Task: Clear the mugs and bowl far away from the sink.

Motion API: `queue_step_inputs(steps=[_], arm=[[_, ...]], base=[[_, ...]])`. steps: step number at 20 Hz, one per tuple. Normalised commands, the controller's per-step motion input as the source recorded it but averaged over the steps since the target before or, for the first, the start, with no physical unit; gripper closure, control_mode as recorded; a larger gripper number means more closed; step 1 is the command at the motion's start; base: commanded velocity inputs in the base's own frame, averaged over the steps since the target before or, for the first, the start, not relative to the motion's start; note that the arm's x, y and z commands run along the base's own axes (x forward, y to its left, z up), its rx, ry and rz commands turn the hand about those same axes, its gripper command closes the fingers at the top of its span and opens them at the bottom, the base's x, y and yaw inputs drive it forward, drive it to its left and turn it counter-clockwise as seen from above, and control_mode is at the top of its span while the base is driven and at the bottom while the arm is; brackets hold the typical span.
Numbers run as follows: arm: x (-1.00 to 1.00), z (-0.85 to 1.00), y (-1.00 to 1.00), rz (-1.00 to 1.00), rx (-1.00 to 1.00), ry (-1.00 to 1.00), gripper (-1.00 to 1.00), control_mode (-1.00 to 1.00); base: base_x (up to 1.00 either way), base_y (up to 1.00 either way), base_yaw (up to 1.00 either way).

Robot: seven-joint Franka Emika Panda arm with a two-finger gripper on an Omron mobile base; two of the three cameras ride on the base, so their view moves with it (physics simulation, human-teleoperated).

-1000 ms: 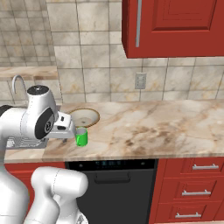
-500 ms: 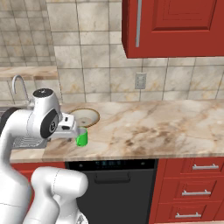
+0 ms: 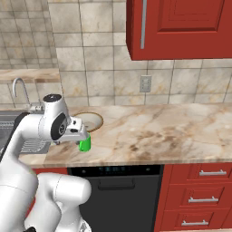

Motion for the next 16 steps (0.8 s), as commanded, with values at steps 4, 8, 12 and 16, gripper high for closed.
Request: queue_step_inputs(steps=[4, 8, 12, 16], arm=[[0.43, -0.34, 0.03, 0.00, 0.00, 0.06, -1.00, -1.00], [0.38, -0.36, 0.07, 0.00, 0.00, 0.05, -1.00, -1.00], [0.29, -0.32, 0.09, 0.00, 0.00, 0.02, -1.00, -1.00], [0.18, -0.29, 0.04, 0.00, 0.00, 0.00, -1.00, -1.00]], base=[[0.00, 0.00, 0.00], [0.00, 0.00, 0.00], [0.00, 0.00, 0.00], [0.00, 0.00, 0.00]])
